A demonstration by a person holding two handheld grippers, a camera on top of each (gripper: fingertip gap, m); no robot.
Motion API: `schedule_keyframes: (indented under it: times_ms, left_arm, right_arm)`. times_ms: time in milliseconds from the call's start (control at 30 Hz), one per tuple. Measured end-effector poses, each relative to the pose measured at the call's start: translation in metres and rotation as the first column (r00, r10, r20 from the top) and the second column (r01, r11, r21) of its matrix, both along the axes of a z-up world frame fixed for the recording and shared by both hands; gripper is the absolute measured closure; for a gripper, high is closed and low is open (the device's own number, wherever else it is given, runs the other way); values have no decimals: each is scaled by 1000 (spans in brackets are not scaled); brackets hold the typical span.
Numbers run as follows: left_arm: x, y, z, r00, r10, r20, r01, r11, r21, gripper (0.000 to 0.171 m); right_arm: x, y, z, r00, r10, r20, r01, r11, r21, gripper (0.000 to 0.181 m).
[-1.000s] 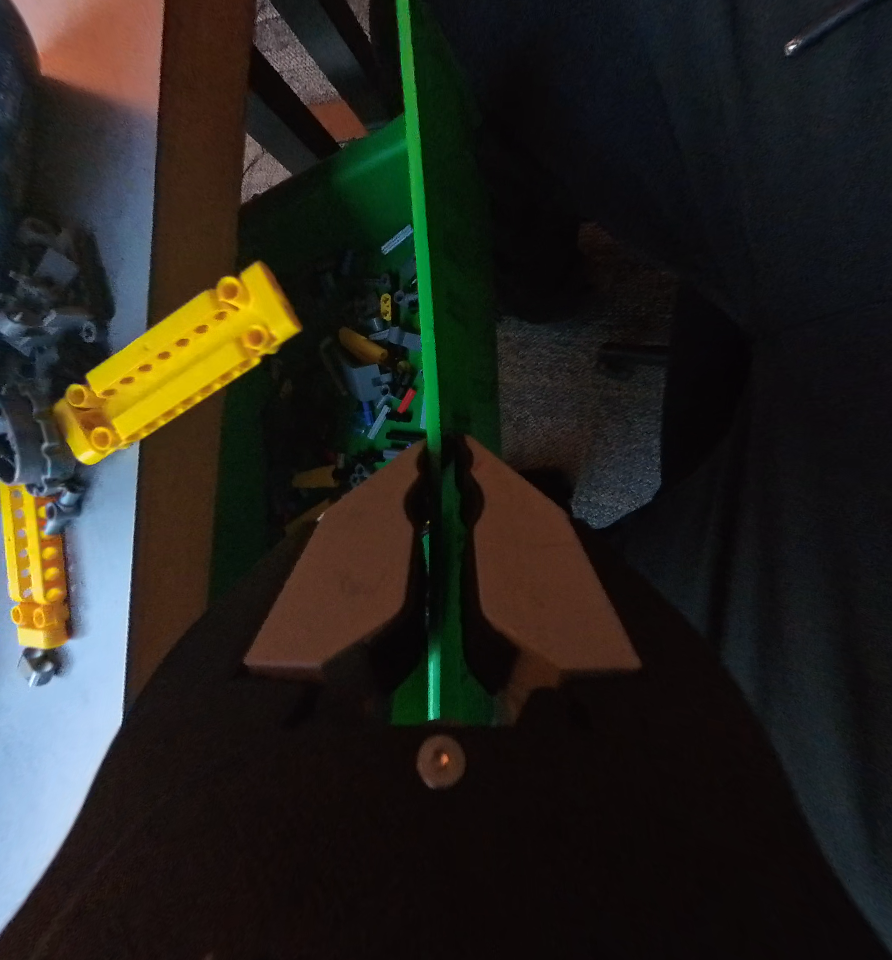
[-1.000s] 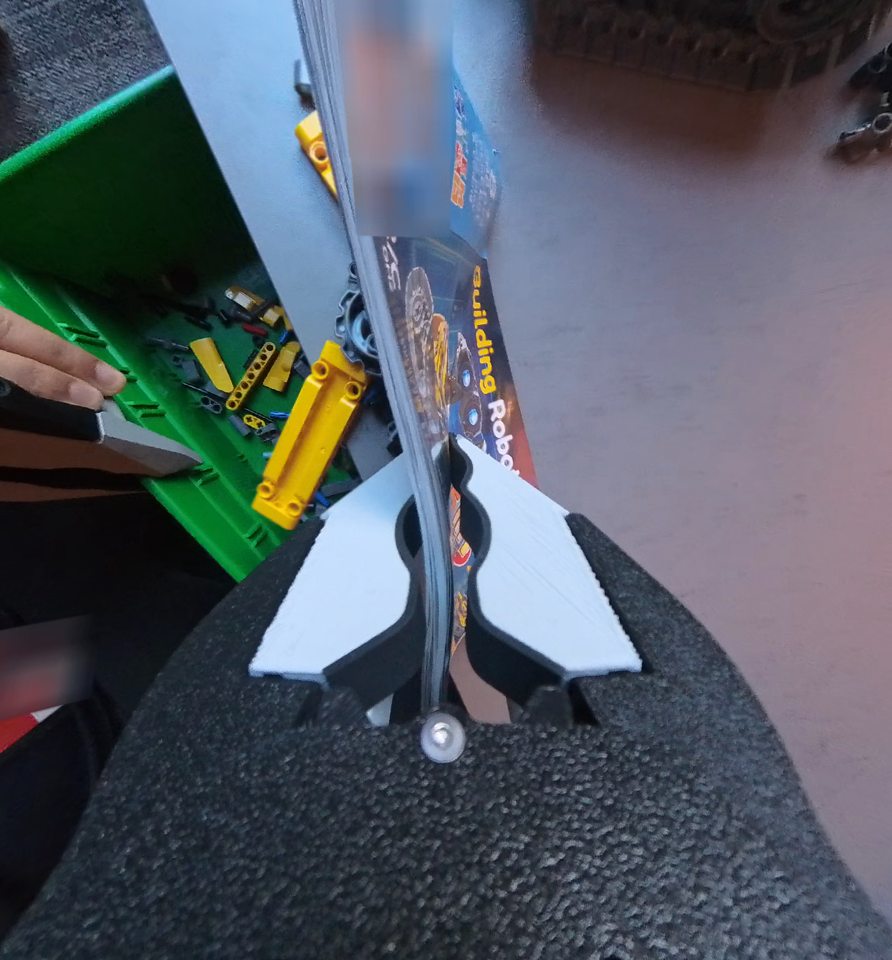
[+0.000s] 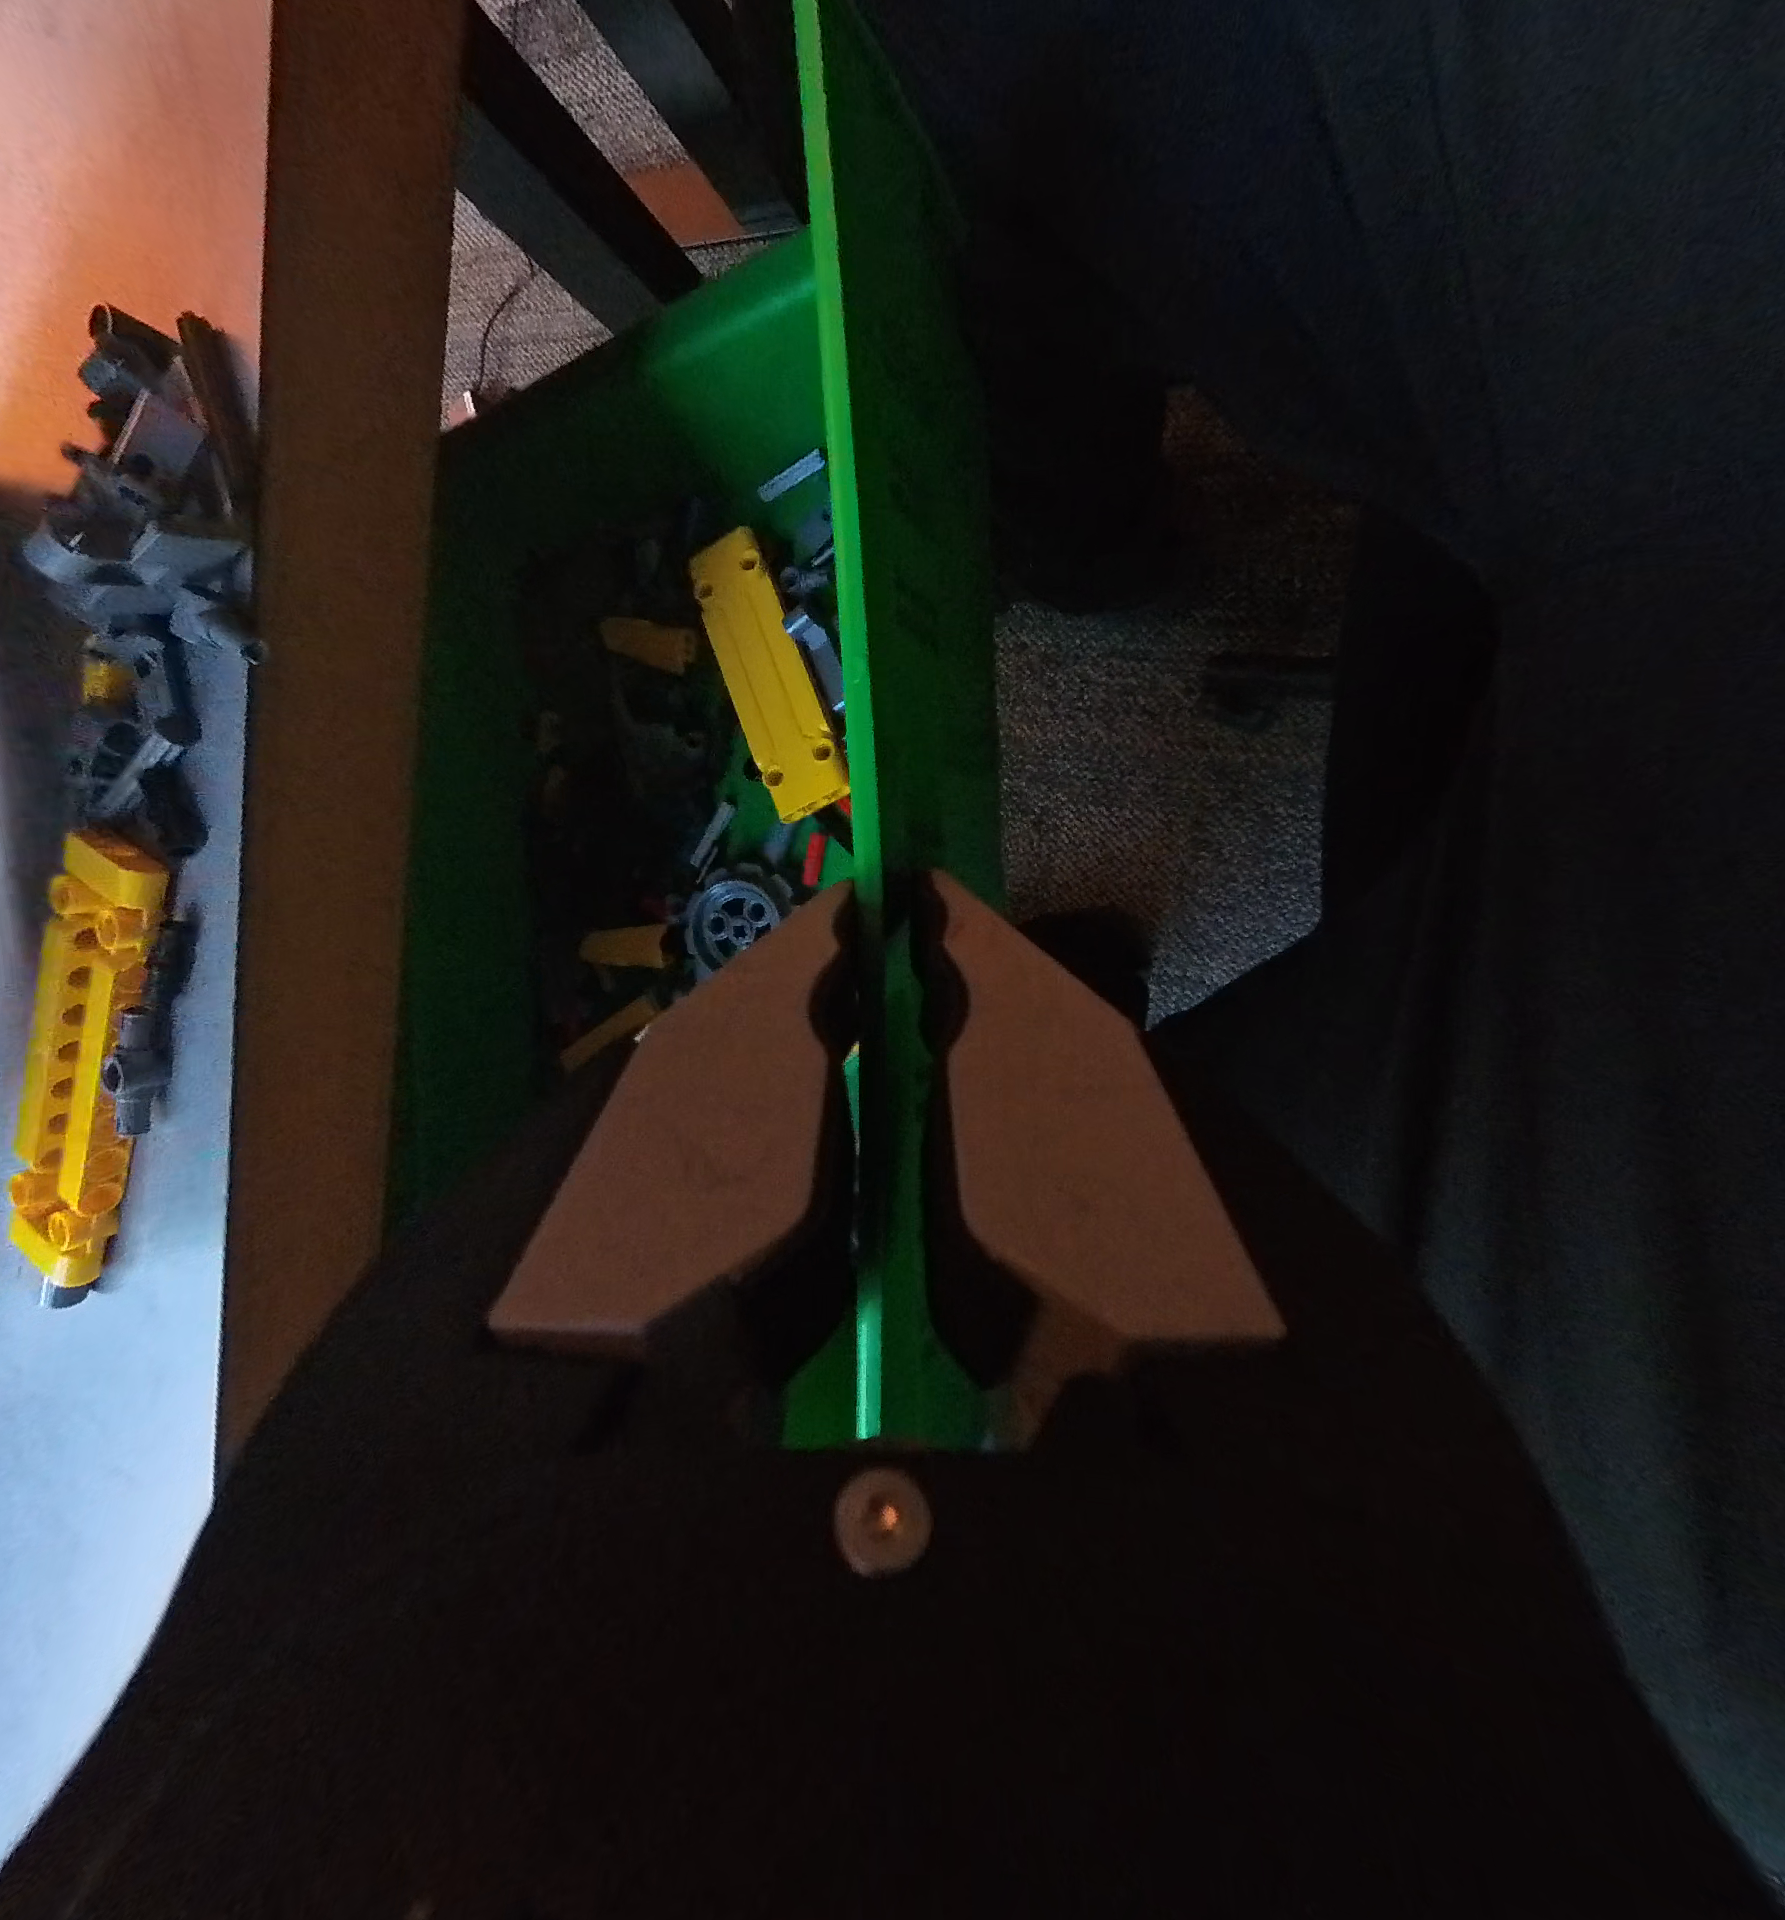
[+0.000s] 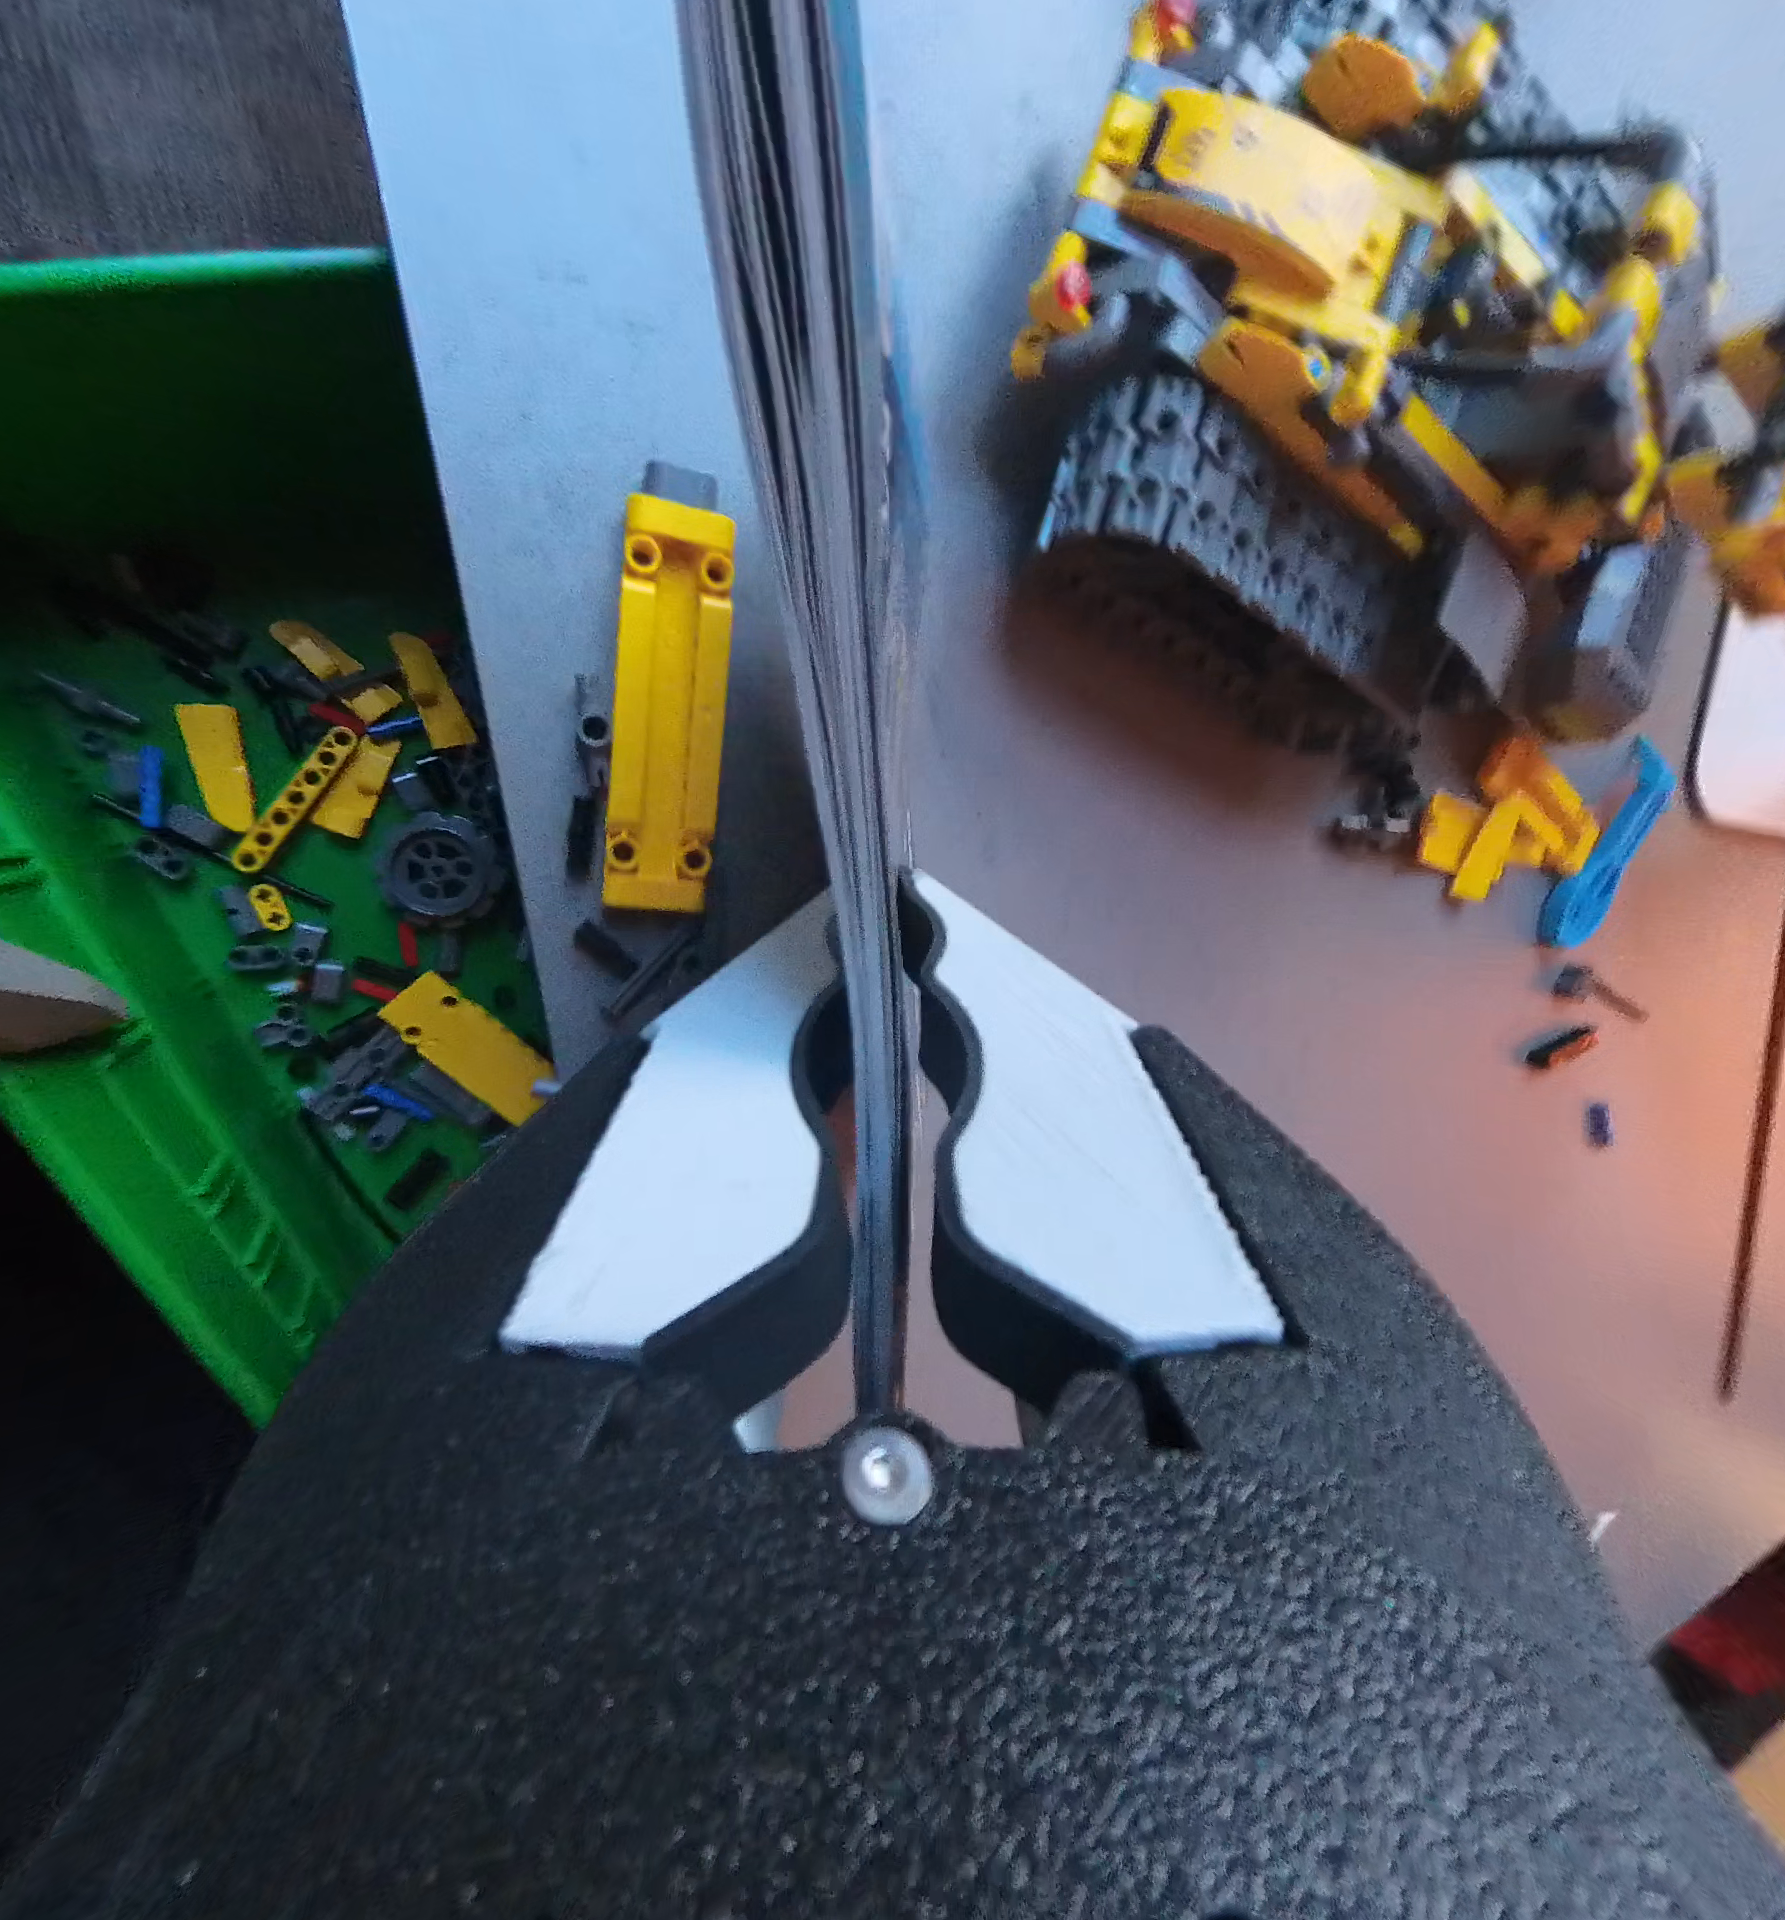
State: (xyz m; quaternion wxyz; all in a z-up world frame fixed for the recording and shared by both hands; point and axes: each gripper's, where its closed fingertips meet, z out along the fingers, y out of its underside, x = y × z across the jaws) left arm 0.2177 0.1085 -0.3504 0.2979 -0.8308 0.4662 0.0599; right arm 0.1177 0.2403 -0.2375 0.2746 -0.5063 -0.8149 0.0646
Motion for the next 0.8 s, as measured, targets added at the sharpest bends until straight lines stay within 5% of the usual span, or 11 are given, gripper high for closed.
schedule_keyframes:
  times_ms: [333,800]
  left_arm:
    - [1,-1,-2,1000,-14,11,14,1000,-11,167]
    - [10,4,-1,1000,-25,18,25,1000,-5,166]
  right_arm:
    - [-7,-29,-15,973,133,187,-114,988,-108,181]
    - [44,-51,-18,976,140,164,-117,983,-144,181]
